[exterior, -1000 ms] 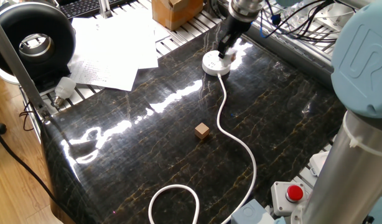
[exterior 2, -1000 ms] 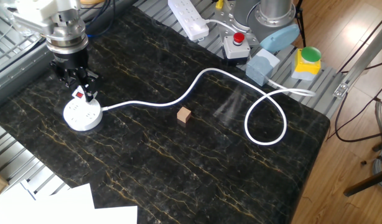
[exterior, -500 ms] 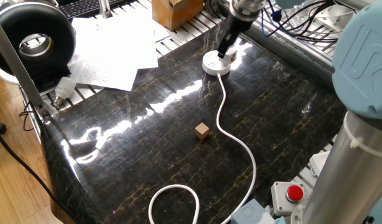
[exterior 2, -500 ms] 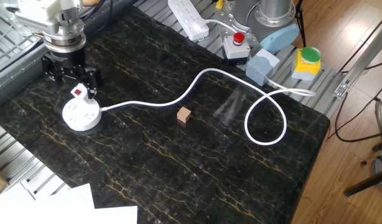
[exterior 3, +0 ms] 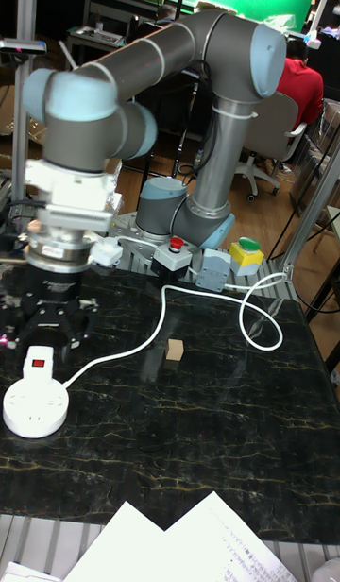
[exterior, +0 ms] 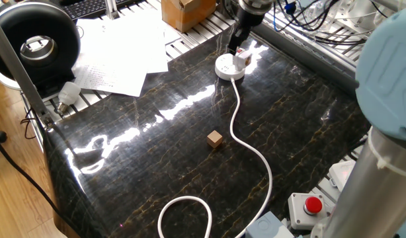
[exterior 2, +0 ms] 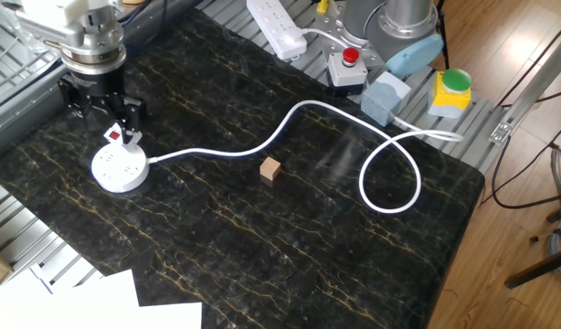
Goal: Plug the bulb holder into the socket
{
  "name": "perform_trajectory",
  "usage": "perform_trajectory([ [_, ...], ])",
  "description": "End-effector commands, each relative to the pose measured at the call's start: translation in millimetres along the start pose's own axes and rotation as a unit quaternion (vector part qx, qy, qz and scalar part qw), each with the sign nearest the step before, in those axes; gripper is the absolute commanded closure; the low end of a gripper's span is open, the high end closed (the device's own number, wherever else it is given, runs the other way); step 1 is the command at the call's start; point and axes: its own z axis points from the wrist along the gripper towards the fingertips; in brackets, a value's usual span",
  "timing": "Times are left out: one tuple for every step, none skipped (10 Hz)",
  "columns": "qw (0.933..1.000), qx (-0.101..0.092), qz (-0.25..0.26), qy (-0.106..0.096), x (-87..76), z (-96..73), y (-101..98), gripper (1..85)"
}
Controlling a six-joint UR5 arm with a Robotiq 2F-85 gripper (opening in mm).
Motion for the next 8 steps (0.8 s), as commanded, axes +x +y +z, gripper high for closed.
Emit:
perform_trajectory([
  [0.9993,0.020,0.031,0.010,-14.3,-24.8,22.7,32.3],
  [0.9987,0.022,0.045,0.015,-15.5,-28.8,34.8,42.0],
  [0.9978,0.027,0.058,0.016,-17.1,-30.3,45.3,67.7],
  [0.9968,0.032,0.071,0.013,-20.2,-30.7,56.1,84.3],
  [0.9969,0.031,0.071,0.014,-21.1,-31.7,65.3,84.3],
  [0.9969,0.028,0.072,0.014,-23.2,-32.6,75.3,84.3],
  [0.9968,0.031,0.072,0.014,-26.0,-33.0,84.1,84.3],
  [0.9968,0.030,0.073,0.009,-32.1,-31.7,94.5,84.3],
])
